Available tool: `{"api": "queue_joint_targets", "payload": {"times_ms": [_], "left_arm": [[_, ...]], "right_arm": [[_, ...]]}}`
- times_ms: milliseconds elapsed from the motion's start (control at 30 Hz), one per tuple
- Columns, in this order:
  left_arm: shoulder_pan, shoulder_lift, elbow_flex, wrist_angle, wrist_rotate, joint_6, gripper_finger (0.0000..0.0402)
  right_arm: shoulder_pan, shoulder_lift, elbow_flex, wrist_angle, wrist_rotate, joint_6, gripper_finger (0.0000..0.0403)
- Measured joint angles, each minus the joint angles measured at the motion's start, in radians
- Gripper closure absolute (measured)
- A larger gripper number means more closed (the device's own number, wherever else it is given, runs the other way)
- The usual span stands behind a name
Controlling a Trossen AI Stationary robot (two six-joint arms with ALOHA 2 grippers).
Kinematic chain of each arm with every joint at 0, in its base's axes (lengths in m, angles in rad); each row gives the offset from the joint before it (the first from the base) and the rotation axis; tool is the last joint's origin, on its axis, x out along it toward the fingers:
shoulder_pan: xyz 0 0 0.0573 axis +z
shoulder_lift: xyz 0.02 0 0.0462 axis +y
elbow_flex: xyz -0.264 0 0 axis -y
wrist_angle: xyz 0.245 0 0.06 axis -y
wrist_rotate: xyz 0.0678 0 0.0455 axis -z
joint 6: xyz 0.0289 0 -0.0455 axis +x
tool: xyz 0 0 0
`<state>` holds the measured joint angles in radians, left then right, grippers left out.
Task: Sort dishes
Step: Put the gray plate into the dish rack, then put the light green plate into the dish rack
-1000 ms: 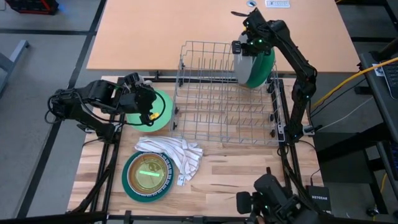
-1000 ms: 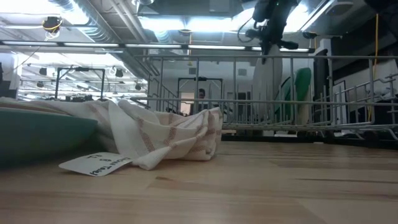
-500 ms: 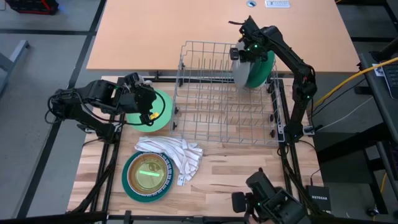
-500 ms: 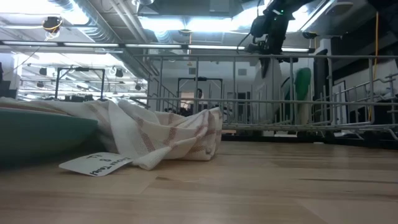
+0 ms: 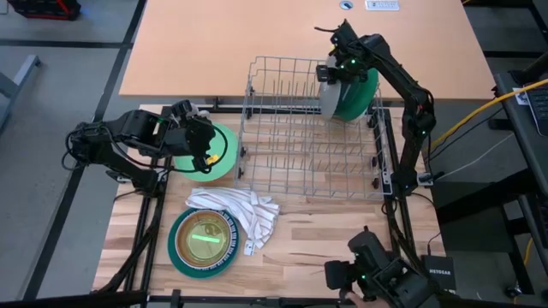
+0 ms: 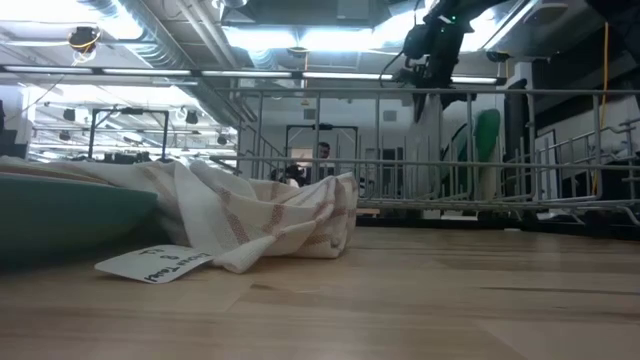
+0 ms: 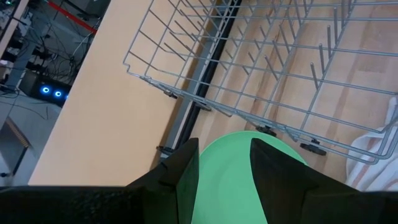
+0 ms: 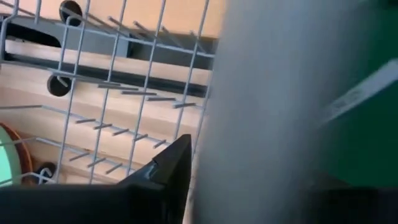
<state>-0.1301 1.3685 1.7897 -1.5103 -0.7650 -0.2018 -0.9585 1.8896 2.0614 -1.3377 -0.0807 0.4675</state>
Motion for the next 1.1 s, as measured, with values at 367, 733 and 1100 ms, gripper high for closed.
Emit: {"api": "queue_joint_targets", "payload": {"times_ms": [367,733,1100], "left_arm": [[0.0,0.0,0.0,0.0,0.0,0.0,0.0267],[0.0,0.0,0.0,0.0,0.0,0.0,0.0267],[-0.001,0.0,0.0,-0.001,0.053,-0.017,0.0267]], "right_arm": [[-0.073,0.0,0.117,-0.136,0.016,-0.073,0.0249],[-0.092,0.0,0.248,-0.157,0.25,-0.188,0.0249],[-0.084,-0.046,0.294,-0.133,0.268,-0.326,0.0249]]}}
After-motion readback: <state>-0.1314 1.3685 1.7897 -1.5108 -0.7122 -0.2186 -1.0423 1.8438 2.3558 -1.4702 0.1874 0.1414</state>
